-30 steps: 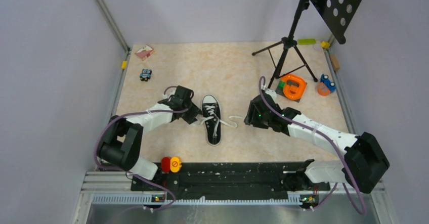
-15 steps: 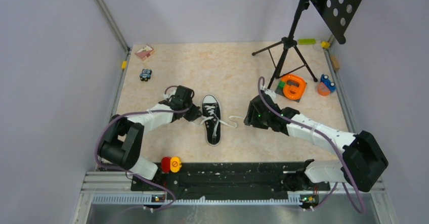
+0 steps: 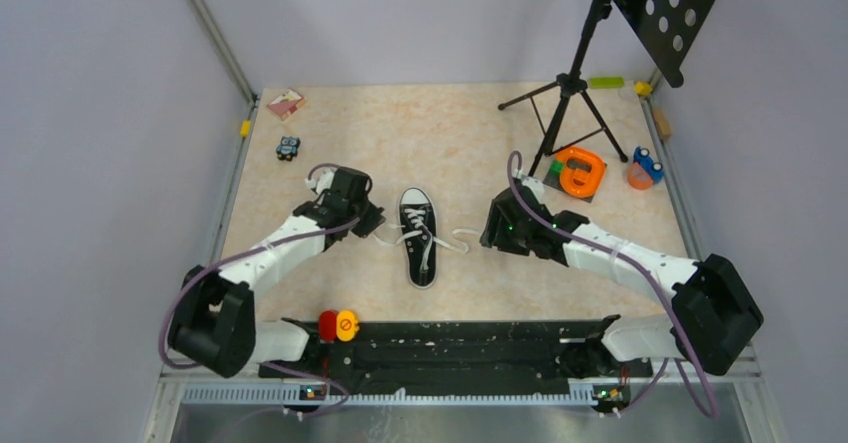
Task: Tie the shoes
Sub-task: Cross the shoelace with the shoelace.
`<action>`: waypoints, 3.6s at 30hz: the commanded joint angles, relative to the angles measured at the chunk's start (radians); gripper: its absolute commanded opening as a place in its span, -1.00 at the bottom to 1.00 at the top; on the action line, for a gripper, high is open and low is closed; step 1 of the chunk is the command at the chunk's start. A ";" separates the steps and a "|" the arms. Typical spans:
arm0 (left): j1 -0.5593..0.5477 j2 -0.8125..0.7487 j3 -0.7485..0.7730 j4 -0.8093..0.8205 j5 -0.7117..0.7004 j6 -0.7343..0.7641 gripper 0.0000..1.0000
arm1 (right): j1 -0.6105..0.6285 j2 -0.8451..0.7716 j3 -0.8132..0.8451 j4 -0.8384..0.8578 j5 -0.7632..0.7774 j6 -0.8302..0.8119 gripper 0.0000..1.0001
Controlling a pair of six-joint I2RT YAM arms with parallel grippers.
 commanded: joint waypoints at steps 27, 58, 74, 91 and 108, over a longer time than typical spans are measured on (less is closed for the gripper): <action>0.000 -0.296 0.058 0.006 0.226 0.291 -1.00 | -0.027 0.273 0.176 -0.066 0.078 0.651 0.06; 0.008 -0.280 0.082 -0.009 0.341 0.433 -1.00 | -0.050 0.523 0.306 -0.208 0.137 1.014 -0.20; 0.009 -0.300 0.070 -0.022 0.362 0.441 -1.00 | -0.049 0.613 0.367 -0.203 0.140 1.022 -0.14; 0.014 -0.398 0.028 0.016 0.226 0.385 -1.00 | 0.007 0.466 0.479 0.227 0.102 0.355 -1.00; 0.075 -0.293 0.230 -0.095 0.389 0.463 -1.00 | 0.067 0.337 0.586 0.521 -0.303 -0.002 -1.00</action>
